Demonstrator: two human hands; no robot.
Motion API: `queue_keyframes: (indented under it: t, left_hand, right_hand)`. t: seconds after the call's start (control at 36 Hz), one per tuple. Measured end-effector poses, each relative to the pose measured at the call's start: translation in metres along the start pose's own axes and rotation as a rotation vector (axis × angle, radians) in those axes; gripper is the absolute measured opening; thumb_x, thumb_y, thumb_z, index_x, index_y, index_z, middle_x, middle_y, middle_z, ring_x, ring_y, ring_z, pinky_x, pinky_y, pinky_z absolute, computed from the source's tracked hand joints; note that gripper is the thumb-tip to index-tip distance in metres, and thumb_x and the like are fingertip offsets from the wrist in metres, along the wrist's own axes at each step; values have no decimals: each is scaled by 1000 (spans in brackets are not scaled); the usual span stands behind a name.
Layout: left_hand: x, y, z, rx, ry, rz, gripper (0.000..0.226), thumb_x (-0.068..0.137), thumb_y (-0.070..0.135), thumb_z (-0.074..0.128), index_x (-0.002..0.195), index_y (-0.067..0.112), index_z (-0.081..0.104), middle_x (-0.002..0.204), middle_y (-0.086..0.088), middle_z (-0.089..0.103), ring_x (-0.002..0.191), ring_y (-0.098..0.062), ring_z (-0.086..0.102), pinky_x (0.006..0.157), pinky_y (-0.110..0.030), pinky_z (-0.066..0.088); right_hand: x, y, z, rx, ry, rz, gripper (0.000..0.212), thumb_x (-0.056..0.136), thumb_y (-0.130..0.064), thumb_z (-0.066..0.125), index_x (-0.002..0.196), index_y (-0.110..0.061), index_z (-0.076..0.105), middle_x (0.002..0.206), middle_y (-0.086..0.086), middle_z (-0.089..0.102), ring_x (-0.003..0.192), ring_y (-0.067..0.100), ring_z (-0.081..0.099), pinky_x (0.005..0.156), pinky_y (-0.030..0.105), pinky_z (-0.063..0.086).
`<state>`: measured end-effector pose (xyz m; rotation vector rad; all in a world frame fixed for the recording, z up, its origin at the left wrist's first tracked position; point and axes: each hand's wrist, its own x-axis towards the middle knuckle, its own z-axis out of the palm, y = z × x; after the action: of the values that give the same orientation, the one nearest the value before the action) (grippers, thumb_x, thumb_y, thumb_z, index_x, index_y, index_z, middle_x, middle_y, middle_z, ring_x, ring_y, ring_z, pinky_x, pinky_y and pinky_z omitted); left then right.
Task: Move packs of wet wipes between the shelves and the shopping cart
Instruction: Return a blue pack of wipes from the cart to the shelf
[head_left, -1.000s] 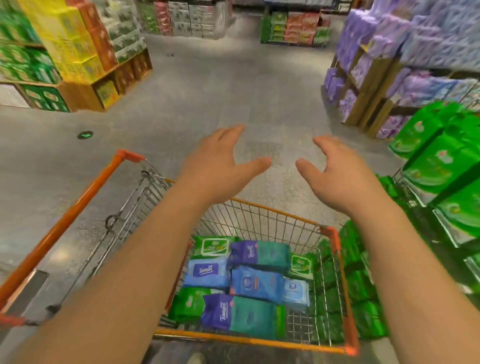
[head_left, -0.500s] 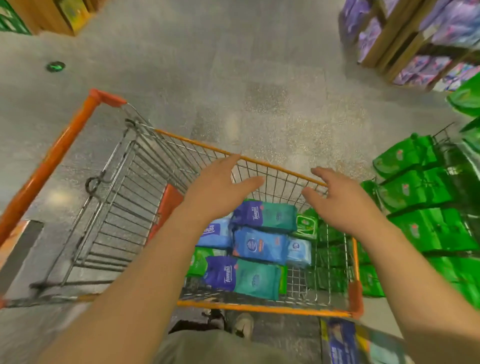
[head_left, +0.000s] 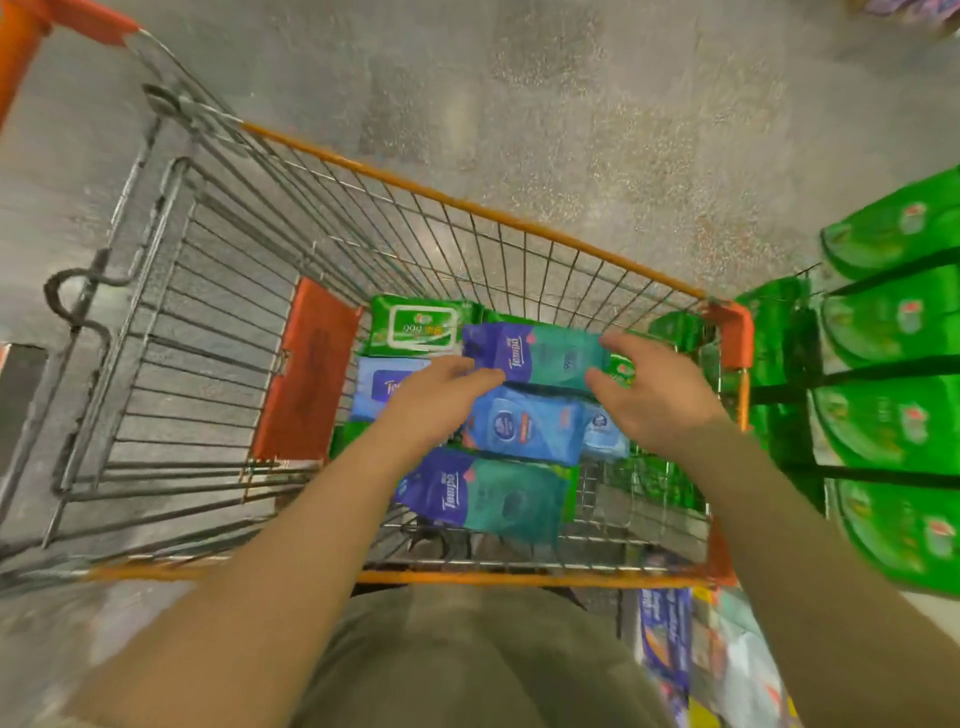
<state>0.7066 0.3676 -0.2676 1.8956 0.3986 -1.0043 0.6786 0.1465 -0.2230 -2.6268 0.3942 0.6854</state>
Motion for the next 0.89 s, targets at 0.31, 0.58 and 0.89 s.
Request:
queue_keyframes:
  t: [0.31, 0.58, 0.89]
  left_hand:
    - [62, 20, 57, -613, -44, -310, 18, 102, 32, 58, 104, 15, 62, 122, -13, 65, 86, -30, 68, 77, -34, 55]
    - [117, 36, 104, -1027, 61, -436, 29, 102, 36, 46, 99, 17, 68, 77, -6, 71, 62, -19, 64, 62, -27, 49]
    - [149, 45, 124, -1227, 196, -512, 30, 105, 35, 39, 109, 16, 62, 101, -12, 69, 70, -25, 66, 53, -27, 54]
  right_hand:
    - [88, 44, 18, -3, -124, -69, 65, 97, -46, 58, 153, -20, 37, 154, 8, 43, 138, 25, 42, 109, 32, 34]
    - [164, 54, 43, -124, -348, -174, 76, 93, -45, 66, 154, -14, 33, 156, 14, 38, 141, 30, 38, 111, 35, 33]
    - [195, 59, 66, -171, -479, -170, 69, 76, -52, 77, 133, -22, 54, 127, 9, 52, 111, 24, 53, 88, 30, 44]
